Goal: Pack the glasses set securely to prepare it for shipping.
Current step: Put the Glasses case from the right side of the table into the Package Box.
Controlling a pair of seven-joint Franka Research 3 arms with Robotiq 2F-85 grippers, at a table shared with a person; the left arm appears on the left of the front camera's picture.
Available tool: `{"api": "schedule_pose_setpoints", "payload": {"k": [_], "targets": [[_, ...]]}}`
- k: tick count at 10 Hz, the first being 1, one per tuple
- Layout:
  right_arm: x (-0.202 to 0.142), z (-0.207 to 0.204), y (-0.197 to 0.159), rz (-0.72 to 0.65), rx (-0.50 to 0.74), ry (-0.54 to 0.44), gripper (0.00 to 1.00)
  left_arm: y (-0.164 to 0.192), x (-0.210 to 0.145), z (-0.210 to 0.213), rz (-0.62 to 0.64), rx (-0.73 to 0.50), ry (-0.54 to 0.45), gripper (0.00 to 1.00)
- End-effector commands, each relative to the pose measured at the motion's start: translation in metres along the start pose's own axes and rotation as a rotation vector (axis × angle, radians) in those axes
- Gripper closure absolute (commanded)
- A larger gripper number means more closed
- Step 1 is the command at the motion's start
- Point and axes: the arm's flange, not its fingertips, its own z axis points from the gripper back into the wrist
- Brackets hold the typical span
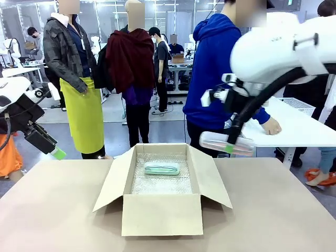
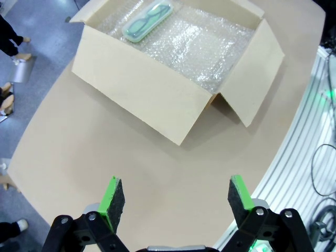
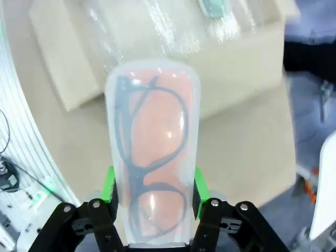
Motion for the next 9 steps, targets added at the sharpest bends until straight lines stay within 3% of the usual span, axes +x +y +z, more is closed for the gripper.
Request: {"api": "schedule_pose_setpoints", "payload": {"k": [1,5,7,9], "targets": [[0.06,-0.02,0.005,0.067,-0.039,0.0,0.45,0.0,0.001,0.002,0.004,-0.01,-0.018,0.0],[0.138,-0.062,0.031,0.102,-0.125,-0.024,0.45,0.0,0.001,0.002,0.004,-0.01,-0.018,0.0],[0.145,-0.064,0.032,0.046,-0.114,-0.061,0.45,0.0,0.001,0.002,0.004,-0.01,-0.018,0.0],[0.139,-0.069,0.033,0.121,-0.097,-0.041,0.45,0.0,0.001,0.002,0.004,-0.01,-0.018,0.0]]}}
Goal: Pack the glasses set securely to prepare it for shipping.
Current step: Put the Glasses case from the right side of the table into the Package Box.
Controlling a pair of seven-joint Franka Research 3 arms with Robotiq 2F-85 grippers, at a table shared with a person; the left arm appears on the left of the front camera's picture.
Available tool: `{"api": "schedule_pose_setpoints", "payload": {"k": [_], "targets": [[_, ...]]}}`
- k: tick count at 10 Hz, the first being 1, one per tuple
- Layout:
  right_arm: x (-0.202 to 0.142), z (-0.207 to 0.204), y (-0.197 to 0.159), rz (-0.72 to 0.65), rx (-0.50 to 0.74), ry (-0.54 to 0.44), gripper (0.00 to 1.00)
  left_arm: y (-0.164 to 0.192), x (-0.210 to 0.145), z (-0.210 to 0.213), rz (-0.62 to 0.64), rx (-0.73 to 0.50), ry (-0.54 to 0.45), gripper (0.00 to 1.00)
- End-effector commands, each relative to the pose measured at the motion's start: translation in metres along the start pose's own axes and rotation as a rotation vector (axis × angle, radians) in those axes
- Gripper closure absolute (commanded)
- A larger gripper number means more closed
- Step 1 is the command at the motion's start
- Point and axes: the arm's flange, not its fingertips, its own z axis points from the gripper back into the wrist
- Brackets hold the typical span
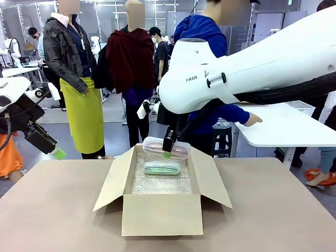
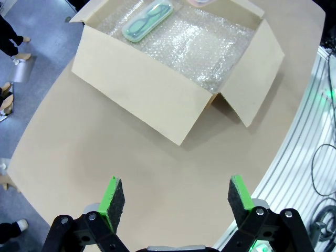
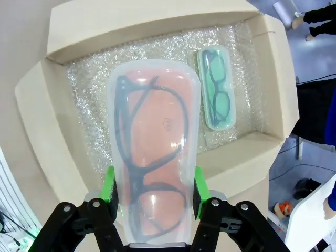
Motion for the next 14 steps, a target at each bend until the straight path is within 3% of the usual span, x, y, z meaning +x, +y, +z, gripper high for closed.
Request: {"api": "schedule_pose_setpoints", "payload": {"k": [1,5,6,8,14], "targets": [[-0.004,0.002,0.002,0.022,-0.001,0.006,0.45,0.0,0.001,0.002,0.004,-0.009,-0.018,0.0],[-0.004,0.002,0.002,0.022,-0.001,0.006,0.45,0.0,0.001,0.002,0.004,-0.009,-0.018,0.0],[-0.001,0.0,-0.001,0.004,0.001,0.002,0.36,0.0,0.001,0.002,0.004,-0.009,-0.018,0.0],[0.01,-0.035,-0.011,0.107,0.034,-0.061,0.36,0.0,0.001,0.002,0.004,-0.009,-0.018,0.0],[0.018,-0.136,-0.015,0.103,0.115,0.027,0.36,0.0,0.001,0.002,0.004,-0.009,-0.018,0.0]]}}
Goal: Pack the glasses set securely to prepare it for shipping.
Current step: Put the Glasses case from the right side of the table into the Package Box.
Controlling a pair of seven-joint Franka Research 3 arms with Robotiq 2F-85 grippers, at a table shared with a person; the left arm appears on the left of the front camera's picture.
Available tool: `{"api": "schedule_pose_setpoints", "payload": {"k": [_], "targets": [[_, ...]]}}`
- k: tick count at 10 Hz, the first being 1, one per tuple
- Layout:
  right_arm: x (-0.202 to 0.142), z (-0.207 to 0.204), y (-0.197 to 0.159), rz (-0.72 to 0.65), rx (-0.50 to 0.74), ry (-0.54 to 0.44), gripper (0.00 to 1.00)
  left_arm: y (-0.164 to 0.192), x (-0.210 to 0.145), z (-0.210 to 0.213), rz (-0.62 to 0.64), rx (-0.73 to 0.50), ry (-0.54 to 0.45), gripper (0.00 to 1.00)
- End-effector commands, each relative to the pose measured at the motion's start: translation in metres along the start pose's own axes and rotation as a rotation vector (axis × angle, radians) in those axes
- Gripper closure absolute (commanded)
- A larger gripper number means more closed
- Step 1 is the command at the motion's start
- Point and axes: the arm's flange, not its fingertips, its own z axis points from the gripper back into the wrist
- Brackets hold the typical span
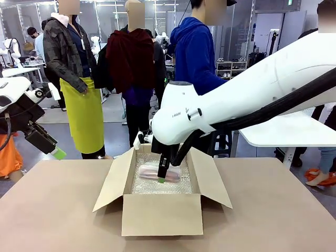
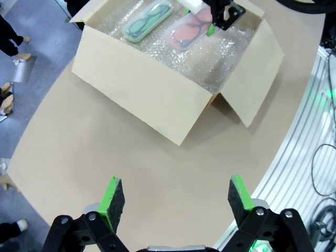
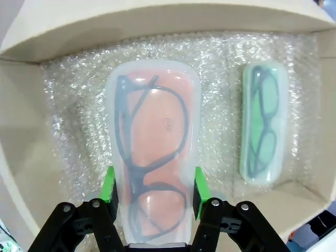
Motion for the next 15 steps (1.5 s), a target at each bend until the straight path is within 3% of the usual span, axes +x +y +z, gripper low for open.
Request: {"api": "schedule_pose_setpoints", "payload": {"k": [1,4,7,15], "targets": [[0.011,-0.017,-0.007,0.007,-0.013,0.02,0.36,0.0,0.001,0.002,0.004,-0.009,-0.018,0.0],[0.014,-0.038,-0.01,-0.008,0.008,0.045,0.36,0.0,0.001,0.002,0.004,-0.009,-0.018,0.0],[0.02,-0.036,-0.008,0.0,0.017,0.058,0.0,0.0,0.001,0.002,0.004,-0.009,-0.018,0.0],[0.017,-0.035,-0.01,0.018,0.029,0.041,0.0,0.0,0.001,0.002,0.004,-0.009,-0.018,0.0]]}}
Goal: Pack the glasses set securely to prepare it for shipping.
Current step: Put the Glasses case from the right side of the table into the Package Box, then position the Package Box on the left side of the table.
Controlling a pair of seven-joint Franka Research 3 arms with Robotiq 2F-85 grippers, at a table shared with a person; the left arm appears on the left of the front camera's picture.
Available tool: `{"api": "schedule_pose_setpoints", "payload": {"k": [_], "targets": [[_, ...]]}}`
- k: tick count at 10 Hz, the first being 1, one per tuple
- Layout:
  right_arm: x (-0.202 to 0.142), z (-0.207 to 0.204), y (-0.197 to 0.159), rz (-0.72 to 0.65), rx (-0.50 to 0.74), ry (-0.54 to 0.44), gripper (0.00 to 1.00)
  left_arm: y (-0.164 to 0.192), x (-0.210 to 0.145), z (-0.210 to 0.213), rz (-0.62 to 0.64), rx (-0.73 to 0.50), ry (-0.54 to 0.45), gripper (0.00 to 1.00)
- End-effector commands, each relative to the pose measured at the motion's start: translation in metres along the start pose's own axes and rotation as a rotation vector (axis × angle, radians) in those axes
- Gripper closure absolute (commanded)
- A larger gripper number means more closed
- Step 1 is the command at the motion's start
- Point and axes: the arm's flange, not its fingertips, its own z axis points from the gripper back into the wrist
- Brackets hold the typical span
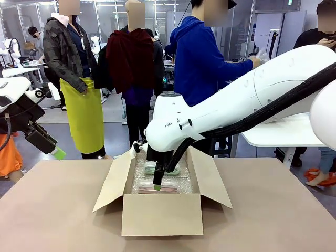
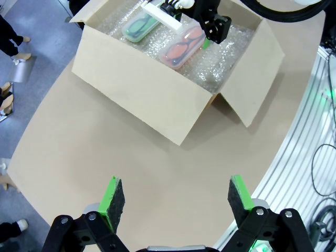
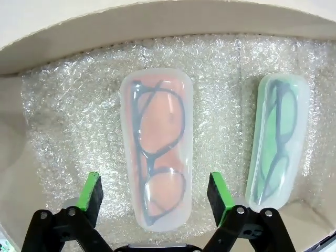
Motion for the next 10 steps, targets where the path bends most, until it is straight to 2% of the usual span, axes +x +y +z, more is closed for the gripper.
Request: {"api": "schedule_pose_setpoints", "payload": {"k": [1,10], "targets": [[0.0012,0.0005,0.0017,0.004,-0.004,-0.005,0.0,0.0,0.0006,0.0022,0.004,-0.009,-0.018,0.0],[0.0012,0.0005,0.0017,0.004,-0.004,-0.005,0.0,0.0,0.0006,0.0022,0.004,-0.009,-0.018,0.0]]}}
